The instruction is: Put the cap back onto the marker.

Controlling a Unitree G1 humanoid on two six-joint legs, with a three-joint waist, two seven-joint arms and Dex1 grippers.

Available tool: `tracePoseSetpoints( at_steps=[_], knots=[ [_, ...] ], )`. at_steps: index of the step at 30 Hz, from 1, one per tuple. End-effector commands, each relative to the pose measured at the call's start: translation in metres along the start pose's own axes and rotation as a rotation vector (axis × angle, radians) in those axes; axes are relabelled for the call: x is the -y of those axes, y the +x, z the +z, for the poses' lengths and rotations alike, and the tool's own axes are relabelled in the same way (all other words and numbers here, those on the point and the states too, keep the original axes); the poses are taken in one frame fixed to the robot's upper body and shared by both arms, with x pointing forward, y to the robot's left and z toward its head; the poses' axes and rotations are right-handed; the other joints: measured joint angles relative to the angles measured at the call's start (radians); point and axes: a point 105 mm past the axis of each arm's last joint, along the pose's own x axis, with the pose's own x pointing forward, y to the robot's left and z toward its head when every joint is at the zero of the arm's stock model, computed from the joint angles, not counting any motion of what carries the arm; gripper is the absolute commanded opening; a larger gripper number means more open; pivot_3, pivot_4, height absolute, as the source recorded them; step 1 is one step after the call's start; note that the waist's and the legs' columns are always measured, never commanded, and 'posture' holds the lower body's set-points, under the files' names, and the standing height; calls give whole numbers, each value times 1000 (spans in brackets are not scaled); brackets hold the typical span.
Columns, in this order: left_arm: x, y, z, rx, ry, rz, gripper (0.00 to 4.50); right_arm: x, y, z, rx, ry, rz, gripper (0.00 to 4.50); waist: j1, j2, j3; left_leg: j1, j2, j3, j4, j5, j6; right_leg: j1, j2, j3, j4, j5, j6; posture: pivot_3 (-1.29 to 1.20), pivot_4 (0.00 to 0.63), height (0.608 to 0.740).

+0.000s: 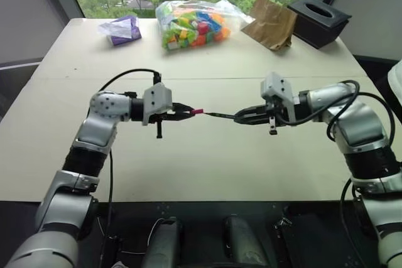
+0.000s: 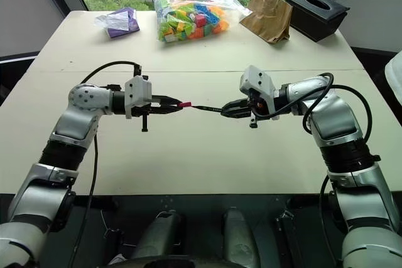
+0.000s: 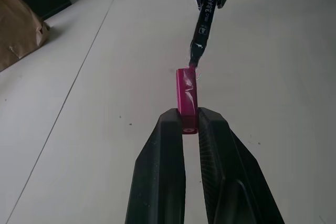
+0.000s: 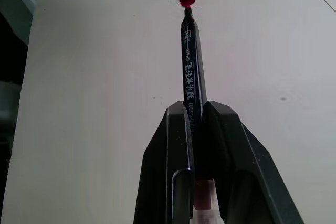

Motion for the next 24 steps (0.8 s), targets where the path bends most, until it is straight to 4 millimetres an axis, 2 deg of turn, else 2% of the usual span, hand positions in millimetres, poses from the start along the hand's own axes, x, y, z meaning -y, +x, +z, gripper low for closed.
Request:
tracePoseSetpoints(
  at_steps=[1, 24],
  knots=[
    [-2, -2, 7, 6, 49, 4, 0, 4, -8, 13, 26, -48, -21, 39, -1, 0, 0, 0, 0, 0, 0, 0, 0, 0, 0, 0, 0, 0, 0, 0, 150, 740],
    [-3, 3, 9, 17, 61, 14, 0, -8, 2, 14, 21, -50, 39, 39, 0, 0, 0, 0, 0, 0, 0, 0, 0, 0, 0, 0, 0, 0, 0, 0, 150, 740]
  ],
)
